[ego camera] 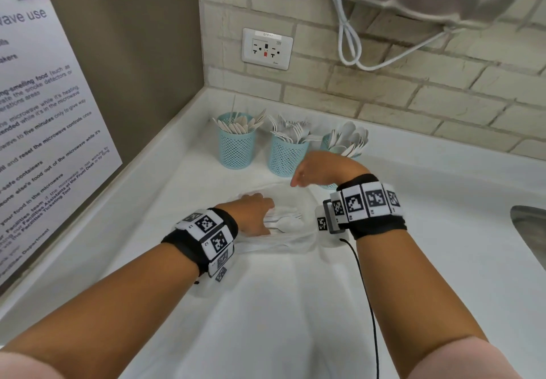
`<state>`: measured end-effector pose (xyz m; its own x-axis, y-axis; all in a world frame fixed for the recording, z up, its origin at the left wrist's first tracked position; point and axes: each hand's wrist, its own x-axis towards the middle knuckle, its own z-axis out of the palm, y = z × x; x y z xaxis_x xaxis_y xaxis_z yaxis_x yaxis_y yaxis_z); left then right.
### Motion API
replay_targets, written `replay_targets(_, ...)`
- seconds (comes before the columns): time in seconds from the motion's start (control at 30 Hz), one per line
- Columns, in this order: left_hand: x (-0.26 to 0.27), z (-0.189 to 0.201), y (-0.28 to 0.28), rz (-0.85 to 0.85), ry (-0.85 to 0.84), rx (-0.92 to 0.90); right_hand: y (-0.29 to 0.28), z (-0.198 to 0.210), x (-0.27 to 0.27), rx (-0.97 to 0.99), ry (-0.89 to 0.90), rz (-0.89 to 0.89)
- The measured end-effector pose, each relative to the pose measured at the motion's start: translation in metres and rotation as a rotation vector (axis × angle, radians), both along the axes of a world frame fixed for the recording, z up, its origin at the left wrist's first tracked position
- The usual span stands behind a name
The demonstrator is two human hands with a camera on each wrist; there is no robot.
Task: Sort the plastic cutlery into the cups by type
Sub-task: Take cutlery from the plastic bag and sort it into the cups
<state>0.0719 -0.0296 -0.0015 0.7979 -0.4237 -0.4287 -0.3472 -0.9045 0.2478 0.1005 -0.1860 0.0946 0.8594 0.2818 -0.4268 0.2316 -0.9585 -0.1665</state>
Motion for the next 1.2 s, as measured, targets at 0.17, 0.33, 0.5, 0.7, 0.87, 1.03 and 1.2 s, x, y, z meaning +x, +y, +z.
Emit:
replay_targets(0.17,-0.003,-0.002,0.000,-0.049,-0.035,0.042,-0.007,-0.025,-0.014,-0.021,0.119,-0.113)
replay_targets(0.33,-0.001,-0.003,0.001,-0.082,-0.007,0.118,-0.012,-0.042,-0.022,0.015,0.149,-0.207)
replay_targets(0.5,-0.002,-0.006,-0.001,-0.075,-0.063,0.095,-0.010,-0.045,-0.025,-0.037,0.162,-0.181)
replay_targets(0.7,-0.001,-0.007,0.000,0.008,-0.116,-0.016,-0.012,-0.041,-0.025,-0.068,0.168,-0.171)
replay_targets(0.87,0.005,-0.005,0.002,0.012,-0.129,-0.053,-0.015,-0.041,-0.026,0.015,0.142,-0.209)
replay_targets(1.03,0.007,-0.007,0.009,0.060,-0.117,-0.194,-0.020,-0.045,-0.023,0.059,0.129,-0.234)
replay_targets(1.2,0.009,-0.004,0.011,0.115,-0.033,-0.278,-0.021,-0.046,-0.023,0.069,0.125,-0.239)
